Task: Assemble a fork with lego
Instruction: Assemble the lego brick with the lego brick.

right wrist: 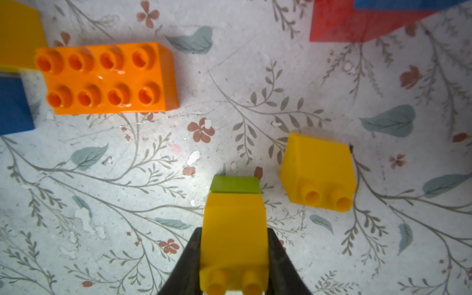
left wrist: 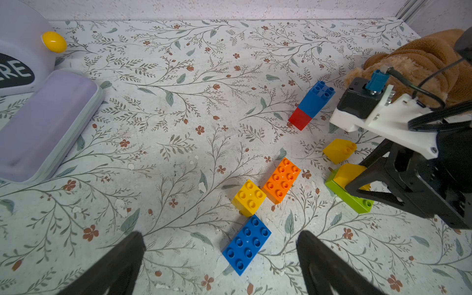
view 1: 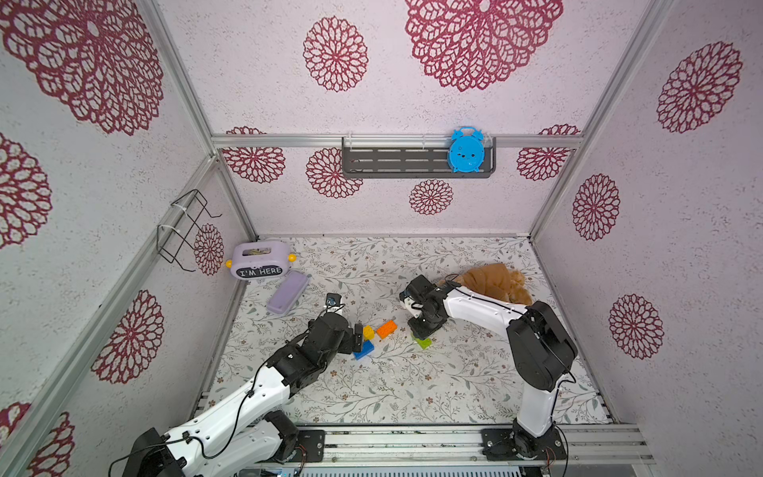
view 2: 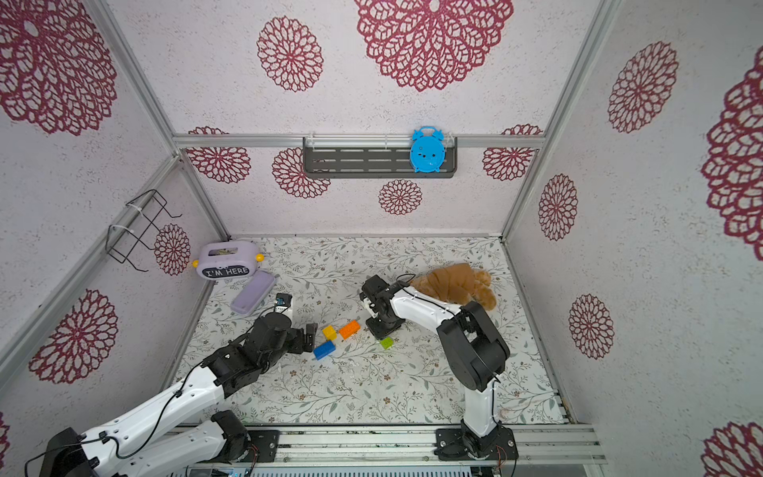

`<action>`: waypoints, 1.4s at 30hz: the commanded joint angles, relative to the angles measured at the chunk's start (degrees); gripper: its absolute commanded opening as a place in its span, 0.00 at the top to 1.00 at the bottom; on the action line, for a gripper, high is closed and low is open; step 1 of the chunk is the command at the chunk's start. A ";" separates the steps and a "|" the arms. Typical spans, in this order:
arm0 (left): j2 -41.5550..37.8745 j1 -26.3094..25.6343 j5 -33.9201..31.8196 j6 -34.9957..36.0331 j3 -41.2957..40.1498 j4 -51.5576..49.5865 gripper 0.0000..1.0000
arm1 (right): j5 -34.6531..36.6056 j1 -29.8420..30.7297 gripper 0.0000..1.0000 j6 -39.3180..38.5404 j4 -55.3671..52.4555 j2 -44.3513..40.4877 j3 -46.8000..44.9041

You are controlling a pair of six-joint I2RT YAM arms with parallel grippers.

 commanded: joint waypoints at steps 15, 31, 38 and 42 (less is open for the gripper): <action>-0.89 0.48 -1.25 0.48 0.72 -0.23 0.03 | 1.64 0.75 0.77 -3.22 -7.07 9.41 -1.47; -2.44 0.50 -1.33 -0.04 0.36 0.53 0.03 | 2.60 1.15 0.77 -0.24 -4.80 3.09 5.77; -3.13 0.52 -1.69 -0.42 0.01 0.16 0.03 | 3.17 1.15 0.77 0.06 -4.49 4.50 9.14; -3.08 0.50 -1.69 -0.53 0.01 0.04 0.03 | 3.23 1.24 0.77 -0.37 -5.18 6.30 8.76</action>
